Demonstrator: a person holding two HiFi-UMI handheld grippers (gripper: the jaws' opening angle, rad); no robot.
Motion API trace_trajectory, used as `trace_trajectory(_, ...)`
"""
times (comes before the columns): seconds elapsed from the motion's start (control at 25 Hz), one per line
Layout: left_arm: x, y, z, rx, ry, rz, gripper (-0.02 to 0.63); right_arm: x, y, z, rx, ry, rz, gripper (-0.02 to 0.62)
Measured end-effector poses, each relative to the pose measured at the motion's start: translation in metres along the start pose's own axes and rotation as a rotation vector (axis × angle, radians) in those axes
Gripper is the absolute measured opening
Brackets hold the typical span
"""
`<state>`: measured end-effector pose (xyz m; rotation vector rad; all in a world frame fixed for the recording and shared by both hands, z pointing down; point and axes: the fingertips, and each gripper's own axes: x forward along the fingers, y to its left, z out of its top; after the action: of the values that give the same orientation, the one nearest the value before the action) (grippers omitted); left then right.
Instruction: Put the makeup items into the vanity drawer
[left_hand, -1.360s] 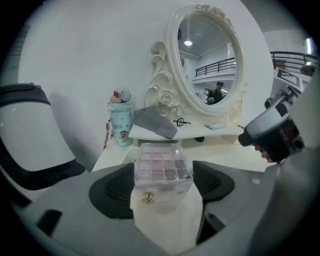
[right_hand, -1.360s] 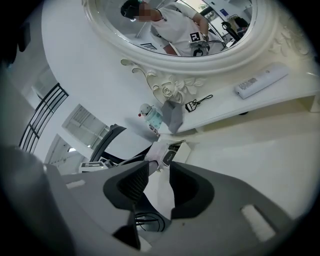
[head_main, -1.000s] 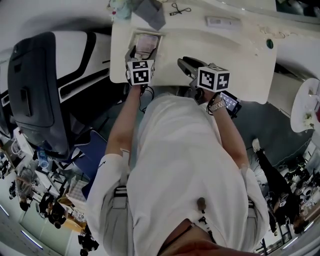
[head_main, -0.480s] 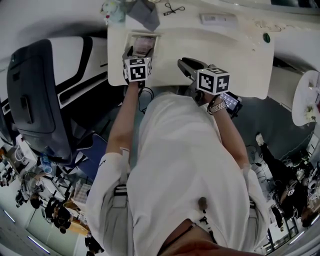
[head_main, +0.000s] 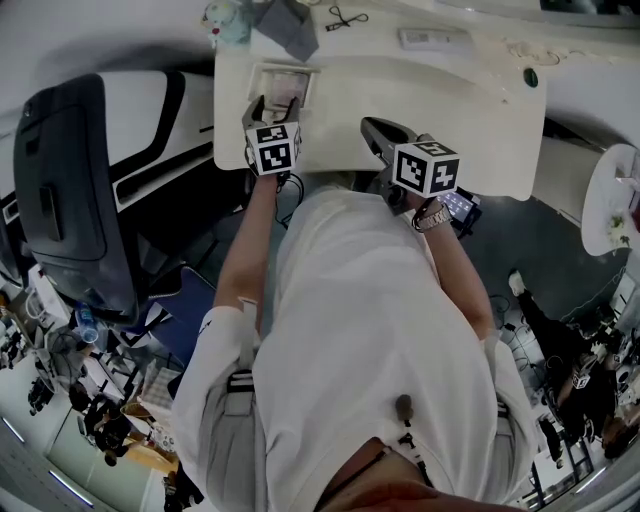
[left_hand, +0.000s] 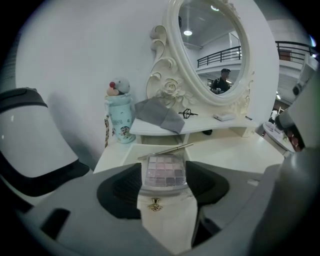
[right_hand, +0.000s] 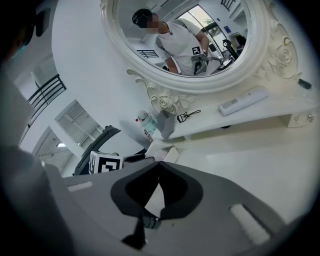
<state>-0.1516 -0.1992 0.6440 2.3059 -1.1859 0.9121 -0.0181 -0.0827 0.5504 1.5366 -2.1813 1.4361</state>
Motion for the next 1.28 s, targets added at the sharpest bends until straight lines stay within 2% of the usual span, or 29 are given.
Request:
trace_trajectory(0.16,-0.022,-0.006,0.014,-0.022,-0.069,0.034,0.154,-0.013,-0.003,0.002,-0.008,-0.038,-0.015,0.006)
trace_trajectory(0.24,-0.034,-0.014,0.023,-0.02,-0.111,0.054,0.062,-0.023,-0.006,0.004,-0.01,-0.066,-0.024,0.006)
trace_trajectory(0.32,-0.043,-0.026,0.032,-0.017,-0.148,0.058,0.008,-0.035,-0.01,0.007,-0.008,-0.096,-0.031,0.006)
trace_trajectory(0.68,-0.076,-0.122,0.059,-0.034,-0.232,-0.084,0.006,-0.11,-0.021,0.022,-0.01,-0.247,-0.045,0.006)
trace_trajectory(0.88,-0.111,-0.182,0.077,-0.054,-0.297,-0.164,0.006,-0.164,-0.027,0.03,-0.051,-0.335,-0.051,0.006)
trace_trajectory(1.28,-0.182,-0.286,0.1,-0.034,-0.41,-0.284,0.006,-0.257,-0.037,0.03,-0.113,-0.481,-0.076,0.006)
